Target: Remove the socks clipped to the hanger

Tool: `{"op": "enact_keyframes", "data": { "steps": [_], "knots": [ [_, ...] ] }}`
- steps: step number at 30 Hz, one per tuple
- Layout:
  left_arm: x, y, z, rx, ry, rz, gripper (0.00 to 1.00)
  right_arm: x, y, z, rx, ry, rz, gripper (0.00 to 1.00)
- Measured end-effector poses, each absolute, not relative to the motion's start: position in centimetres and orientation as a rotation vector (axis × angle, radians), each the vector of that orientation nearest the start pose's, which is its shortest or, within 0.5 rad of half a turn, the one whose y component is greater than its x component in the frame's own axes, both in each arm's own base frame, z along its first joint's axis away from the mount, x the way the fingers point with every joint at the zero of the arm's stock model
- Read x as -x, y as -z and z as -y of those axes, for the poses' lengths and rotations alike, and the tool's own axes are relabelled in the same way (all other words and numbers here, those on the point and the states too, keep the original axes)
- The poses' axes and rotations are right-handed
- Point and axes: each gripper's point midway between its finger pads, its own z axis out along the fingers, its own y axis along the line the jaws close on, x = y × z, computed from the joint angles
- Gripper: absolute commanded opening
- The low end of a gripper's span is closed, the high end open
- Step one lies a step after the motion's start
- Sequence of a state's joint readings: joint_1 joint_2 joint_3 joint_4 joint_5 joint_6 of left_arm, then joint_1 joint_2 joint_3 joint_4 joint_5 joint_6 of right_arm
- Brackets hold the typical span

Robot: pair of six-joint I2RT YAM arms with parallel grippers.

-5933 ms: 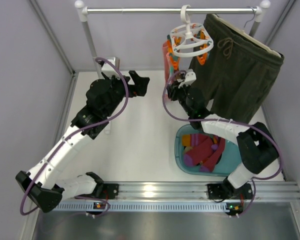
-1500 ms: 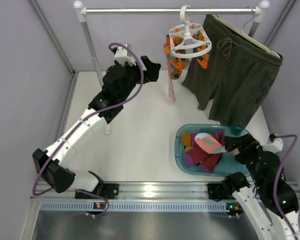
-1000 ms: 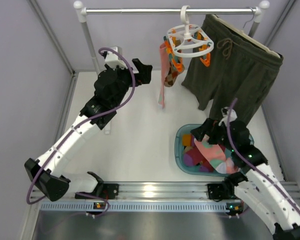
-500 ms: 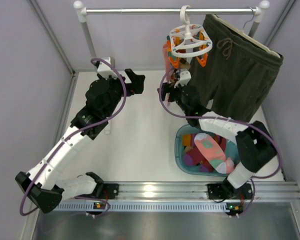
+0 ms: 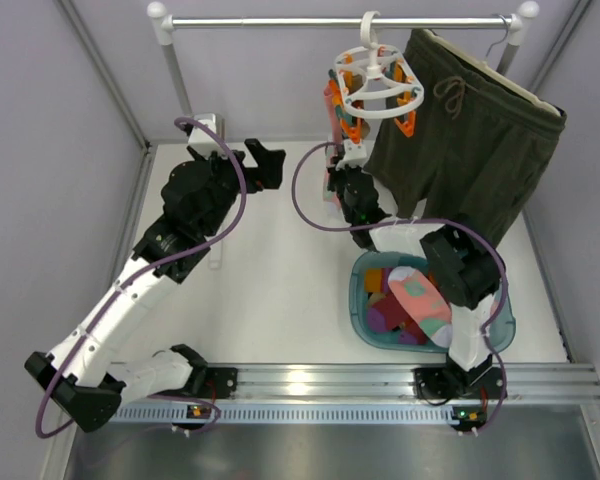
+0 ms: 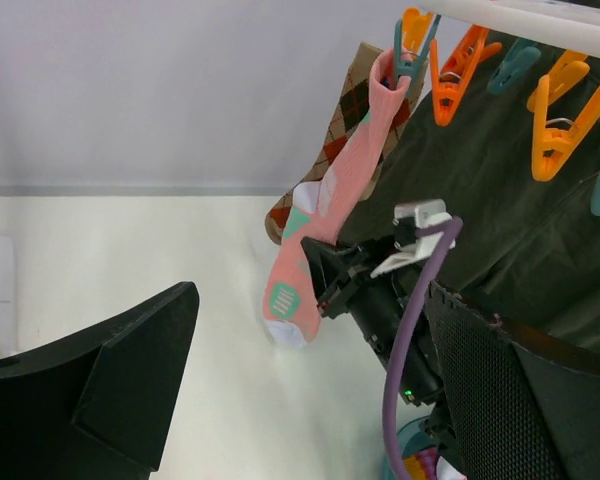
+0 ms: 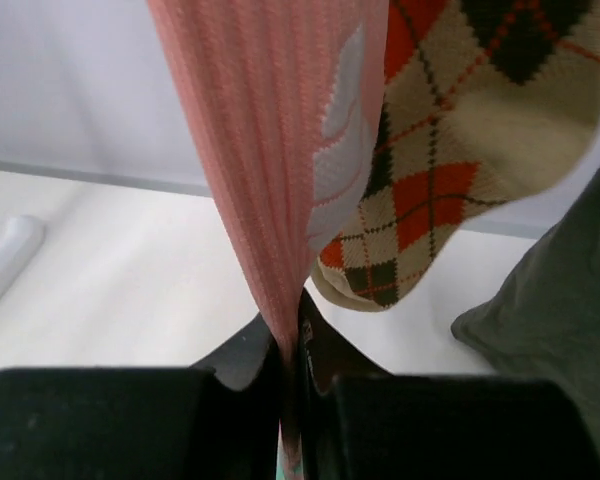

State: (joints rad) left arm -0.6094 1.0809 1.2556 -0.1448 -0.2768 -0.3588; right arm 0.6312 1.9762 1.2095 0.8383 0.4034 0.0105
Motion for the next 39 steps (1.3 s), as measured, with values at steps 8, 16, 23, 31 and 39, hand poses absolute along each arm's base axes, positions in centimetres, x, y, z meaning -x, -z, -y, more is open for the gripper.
{"op": "enact_keyframes", "data": {
  "steps": [8,16,23,31,39],
  "knots": [
    [-35.0,-43.1,22.1,-0.057,0.610,-1.575,0.98,-42.9,-21.2,-27.1,0.250,-0.448,-1.457,0.00],
    [-36.9,-44.8,26.5,-0.150,0.736,-1.577,0.98,-39.0,-22.5,-21.1,0.219,-0.709,-1.420,0.03],
    [-38.9,-45.8,28.5,-0.144,0.780,-1.568,0.91,-36.9,-22.7,-22.5,0.314,-0.794,-1.437,0.04],
    [-42.4,-44.4,29.5,-0.081,0.727,-1.597,0.73,-35.1,-24.2,-24.3,0.392,-0.821,-1.417,0.04],
    [-45.1,-41.9,29.6,-0.019,0.661,-1.642,0.65,-34.7,-24.3,-25.3,0.435,-0.825,-1.421,0.04]
  ]
}}
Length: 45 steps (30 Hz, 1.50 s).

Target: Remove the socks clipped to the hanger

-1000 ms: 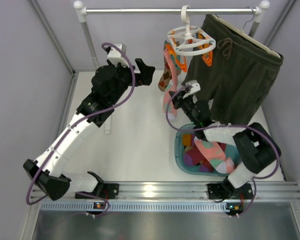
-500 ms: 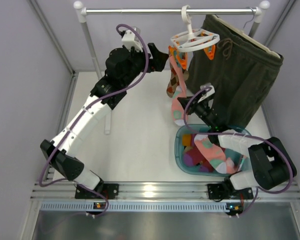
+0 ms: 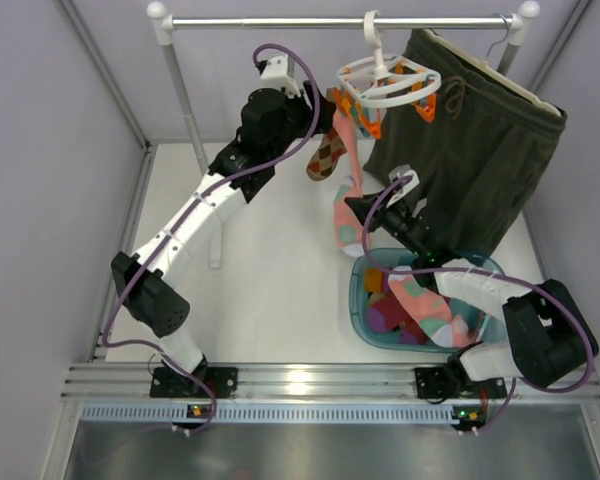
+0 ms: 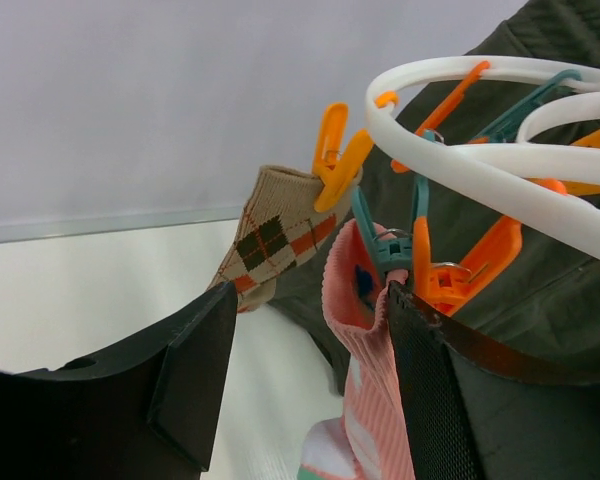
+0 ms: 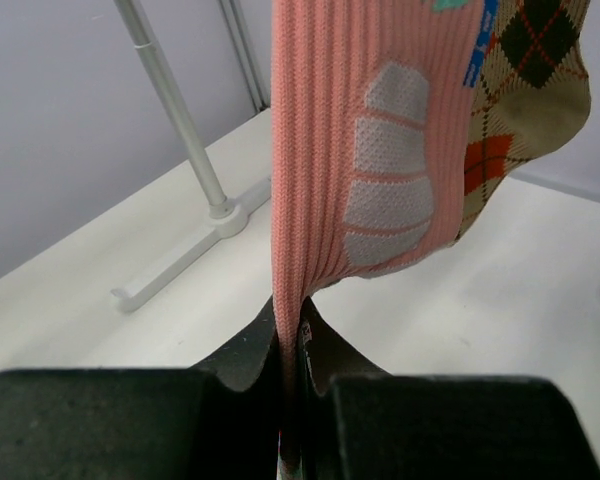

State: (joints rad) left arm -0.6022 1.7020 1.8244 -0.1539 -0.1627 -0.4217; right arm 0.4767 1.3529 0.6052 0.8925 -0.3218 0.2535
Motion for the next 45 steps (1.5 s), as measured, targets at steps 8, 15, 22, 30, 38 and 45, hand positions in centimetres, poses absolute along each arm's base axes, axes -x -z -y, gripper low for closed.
{"op": "enact_keyframes", "data": {
  "steps": [8,15,22,30,38,45],
  "knots": [
    [-46.1,-42.0,30.8,-0.029,0.695,-1.639,0.68,-34.5,-24.7,-25.9,0.460,-0.832,-1.417,0.03],
    [-45.8,-42.1,32.7,-0.097,0.789,-1.638,0.68,-34.3,-24.6,-26.6,0.488,-0.840,-1.418,0.02],
    [-46.0,-42.6,34.1,-0.139,0.846,-1.617,0.68,-34.2,-23.8,-26.7,0.506,-0.840,-1.440,0.01],
    [-47.1,-41.4,34.3,-0.139,0.810,-1.627,0.50,-33.9,-23.7,-27.0,0.527,-0.845,-1.439,0.01],
    [-47.7,-41.6,33.5,-0.139,0.738,-1.607,0.52,-33.8,-23.4,-27.0,0.535,-0.847,-1.449,0.01],
    [-47.9,-43.7,33.3,-0.148,0.719,-1.554,0.22,-33.3,-23.1,-27.6,0.560,-0.852,-1.457,0.00]
  ]
}}
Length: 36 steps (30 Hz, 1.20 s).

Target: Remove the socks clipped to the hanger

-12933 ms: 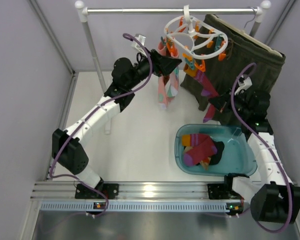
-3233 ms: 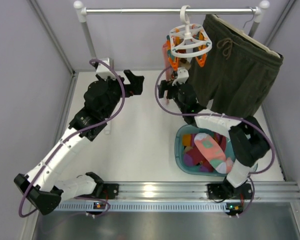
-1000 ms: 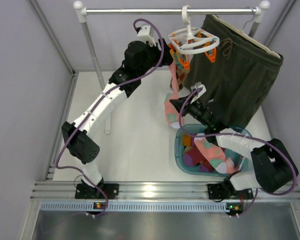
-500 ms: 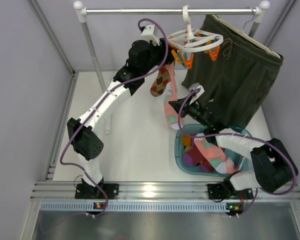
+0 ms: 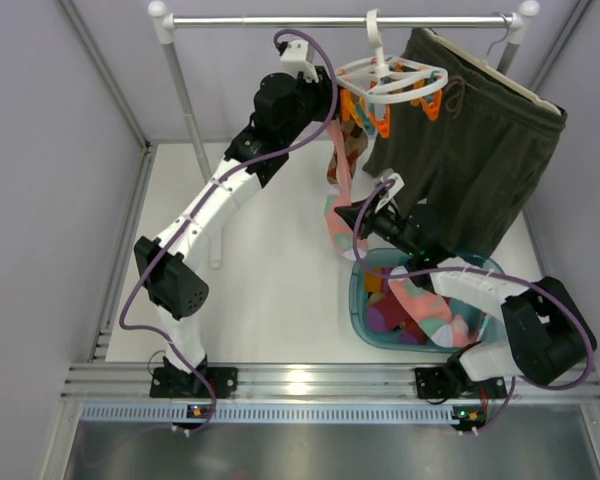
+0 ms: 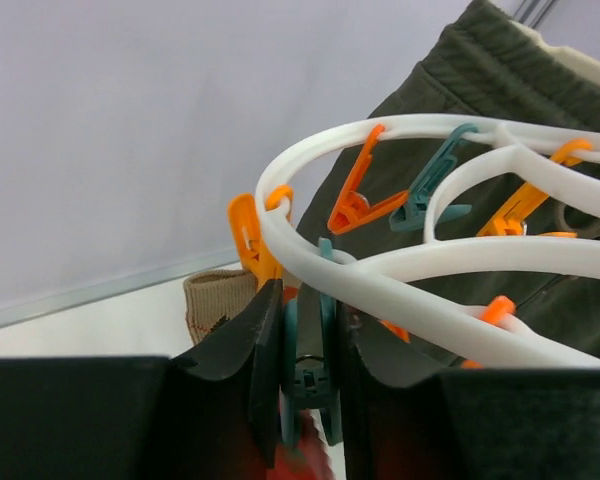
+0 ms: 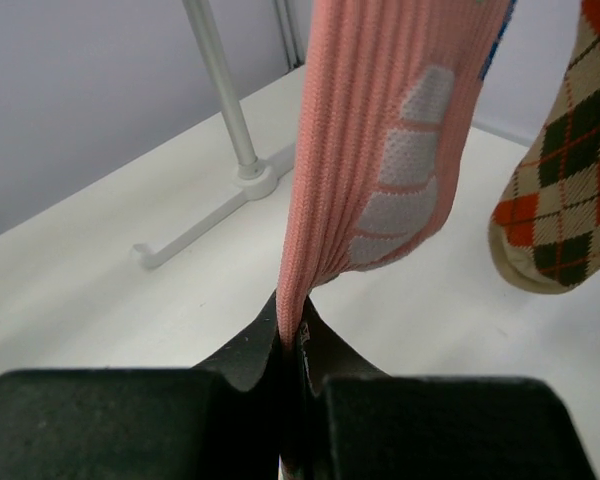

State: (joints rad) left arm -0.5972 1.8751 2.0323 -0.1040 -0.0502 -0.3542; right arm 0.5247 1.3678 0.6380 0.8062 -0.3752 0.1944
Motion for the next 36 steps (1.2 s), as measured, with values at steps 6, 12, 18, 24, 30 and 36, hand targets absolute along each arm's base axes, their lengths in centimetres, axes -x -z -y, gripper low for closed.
{"op": "enact_keyframes", "data": {
  "steps": [6,12,18,24,30,36],
  "knots": [
    [-48.0,-44.4,33.3,-0.161,0.714,-1.534,0.08,-32.5,-22.4,-27.7,0.582,-0.858,-1.480,0.00],
    [-48.0,-44.2,33.3,-0.163,0.715,-1.536,0.40,-30.0,-22.7,-26.5,0.590,-0.869,-1.494,0.00],
    [-48.0,-41.5,33.5,-0.161,0.713,-1.592,0.80,-25.6,-27.3,-23.1,0.509,-0.862,-1.474,0.00],
    [-47.1,-38.6,32.9,-0.158,0.707,-1.664,0.98,-22.6,-27.4,-17.3,0.210,-0.783,-1.615,0.00],
    [-44.5,-38.5,30.8,-0.121,0.702,-1.683,0.98,-20.4,-22.8,-12.8,-0.136,-0.744,-1.770,0.00],
    [-41.5,-39.1,28.0,-0.069,0.687,-1.672,0.98,-20.3,-13.8,-11.2,-0.391,-0.648,-1.980,0.00]
  ]
}}
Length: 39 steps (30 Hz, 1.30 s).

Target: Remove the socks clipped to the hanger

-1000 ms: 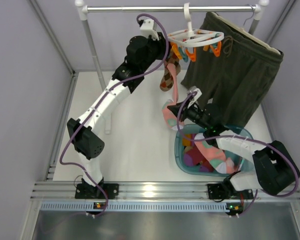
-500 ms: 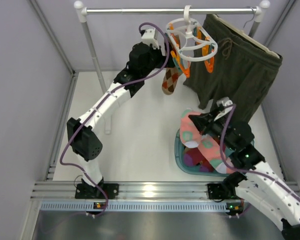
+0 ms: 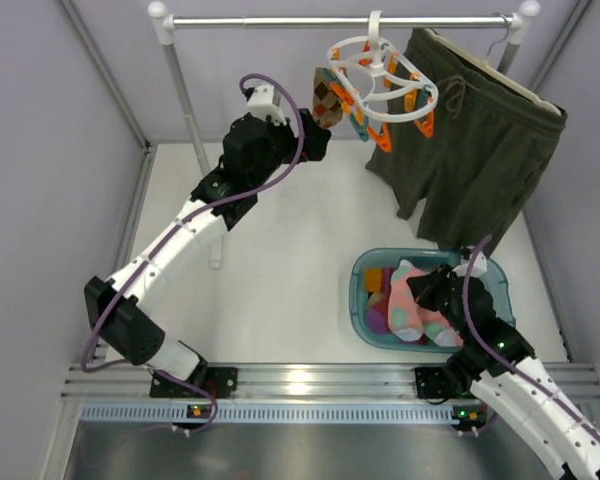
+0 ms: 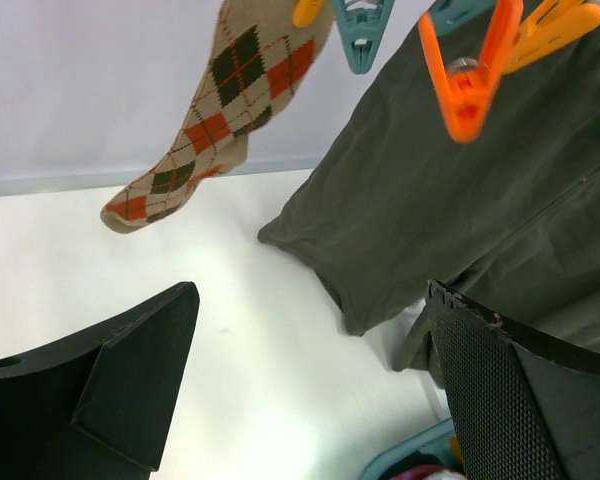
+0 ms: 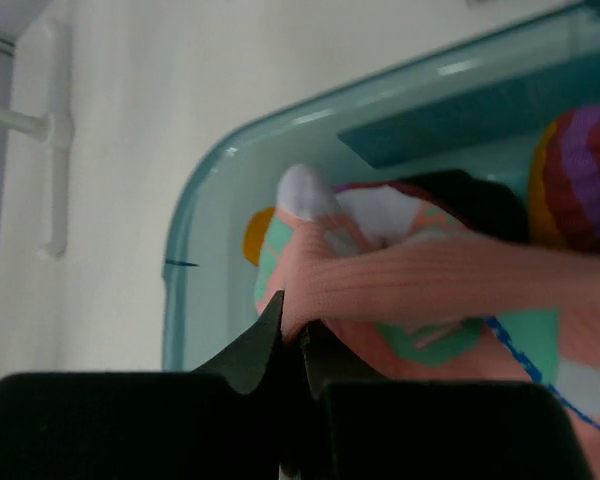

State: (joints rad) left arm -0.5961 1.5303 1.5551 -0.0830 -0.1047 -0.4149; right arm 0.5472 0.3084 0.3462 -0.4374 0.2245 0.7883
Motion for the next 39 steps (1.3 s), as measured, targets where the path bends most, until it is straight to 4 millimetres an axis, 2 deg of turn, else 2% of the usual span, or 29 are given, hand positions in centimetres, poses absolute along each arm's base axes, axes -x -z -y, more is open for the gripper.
{"op": "enact_keyframes", "data": {
  "steps": [2,3,5,6,7,8,9,11,12,13,15,18,21,26,29,35,39],
  "knots": [
    [-40.4,-38.7,26.9,-0.054,0.672,-1.679,0.98,-20.0,-11.0,-11.0,-0.463,-0.632,-2.037,0.04],
    [-39.9,-38.6,26.4,-0.050,0.667,-1.677,0.98,-19.8,-9.7,-10.9,-0.497,-0.631,-2.059,0.15],
    [-38.9,-38.1,25.6,-0.048,0.661,-1.683,0.98,-19.3,-7.6,-10.8,-0.551,-0.628,-2.096,0.21],
    [-38.3,-38.0,25.2,-0.048,0.661,-1.682,0.98,-19.1,-7.0,-10.7,-0.567,-0.624,-2.108,0.25],
    [-37.7,-37.8,24.8,-0.050,0.658,-1.685,0.98,-18.8,-6.6,-10.6,-0.588,-0.622,-2.121,0.39],
    [-37.3,-37.6,24.4,-0.052,0.655,-1.684,0.98,-18.8,-6.7,-10.5,-0.596,-0.624,-2.119,0.44],
    [-36.9,-37.5,24.1,-0.055,0.649,-1.681,0.98,-18.7,-7.0,-10.4,-0.600,-0.622,-2.116,0.48],
    [-36.3,-37.3,23.6,-0.066,0.637,-1.679,0.98,-18.6,-8.8,-10.0,-0.603,-0.605,-2.107,0.64],
    [-36.2,-37.3,23.5,-0.071,0.632,-1.677,0.98,-18.7,-10.4,-9.8,-0.596,-0.605,-2.083,0.73],
    [-36.2,-37.3,23.4,-0.079,0.626,-1.675,0.98,-18.7,-12.0,-9.6,-0.585,-0.606,-2.062,0.87],
    [-36.3,-37.2,23.4,-0.099,0.621,-1.676,0.98,-18.7,-16.6,-9.2,-0.549,-0.625,-1.989,0.99],
    [-36.6,-36.8,23.4,-0.139,0.627,-1.677,0.98,-18.2,-21.9,-8.3,-0.473,-0.624,-1.908,0.99],
    [-37.6,-36.7,23.7,-0.185,0.667,-1.653,0.98,-17.9,-24.4,-8.3,-0.364,-0.618,-1.864,0.99],
    [-41.1,-34.9,24.2,-0.254,0.745,-1.627,0.98,-18.6,-24.0,-10.9,-0.162,-0.670,-1.863,0.99],
    [-43.7,-32.8,25.1,-0.322,0.788,-1.620,0.98,-19.6,-24.0,-13.2,-0.040,-0.708,-1.869,0.99],
    [-49.4,-29.1,28.5,-0.472,0.845,-1.605,0.98,-19.7,-25.4,-16.8,0.196,-0.828,-1.814,0.99],
    [-52.6,-28.4,30.4,-0.548,0.856,-1.553,0.98,-18.9,-27.0,-17.8,0.306,-0.877,-1.734,0.99]
  ]
}}
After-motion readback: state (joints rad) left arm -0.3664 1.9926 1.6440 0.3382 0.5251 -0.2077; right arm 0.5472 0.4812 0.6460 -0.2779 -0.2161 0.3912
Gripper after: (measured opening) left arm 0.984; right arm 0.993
